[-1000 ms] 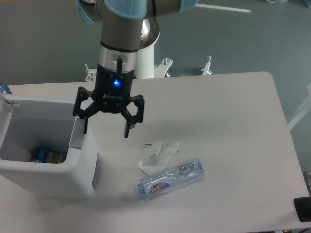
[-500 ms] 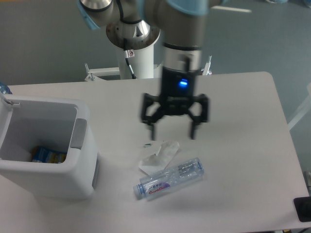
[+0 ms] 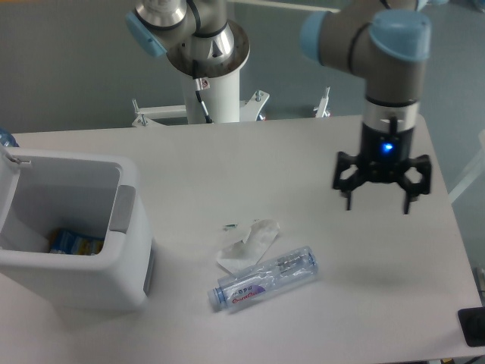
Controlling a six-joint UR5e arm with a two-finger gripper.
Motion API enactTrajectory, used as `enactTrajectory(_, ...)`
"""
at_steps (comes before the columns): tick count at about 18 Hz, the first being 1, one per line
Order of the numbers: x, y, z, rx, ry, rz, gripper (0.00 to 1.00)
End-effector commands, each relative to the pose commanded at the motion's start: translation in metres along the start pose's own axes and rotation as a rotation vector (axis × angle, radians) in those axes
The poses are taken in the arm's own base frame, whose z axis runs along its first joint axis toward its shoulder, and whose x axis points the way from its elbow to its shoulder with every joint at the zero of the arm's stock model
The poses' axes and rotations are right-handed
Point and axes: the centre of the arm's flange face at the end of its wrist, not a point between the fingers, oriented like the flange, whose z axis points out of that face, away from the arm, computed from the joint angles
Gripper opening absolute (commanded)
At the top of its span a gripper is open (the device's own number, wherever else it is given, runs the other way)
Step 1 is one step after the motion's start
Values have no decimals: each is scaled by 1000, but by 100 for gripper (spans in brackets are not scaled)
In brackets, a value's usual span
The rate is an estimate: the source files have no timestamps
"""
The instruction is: Open the trash can
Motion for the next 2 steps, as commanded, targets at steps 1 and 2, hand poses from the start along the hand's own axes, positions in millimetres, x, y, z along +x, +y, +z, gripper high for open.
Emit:
enactTrajectory(1,-6,13,8,-9,8,24,100)
enactTrajectory(2,-12,21,12,-13,8,47,100)
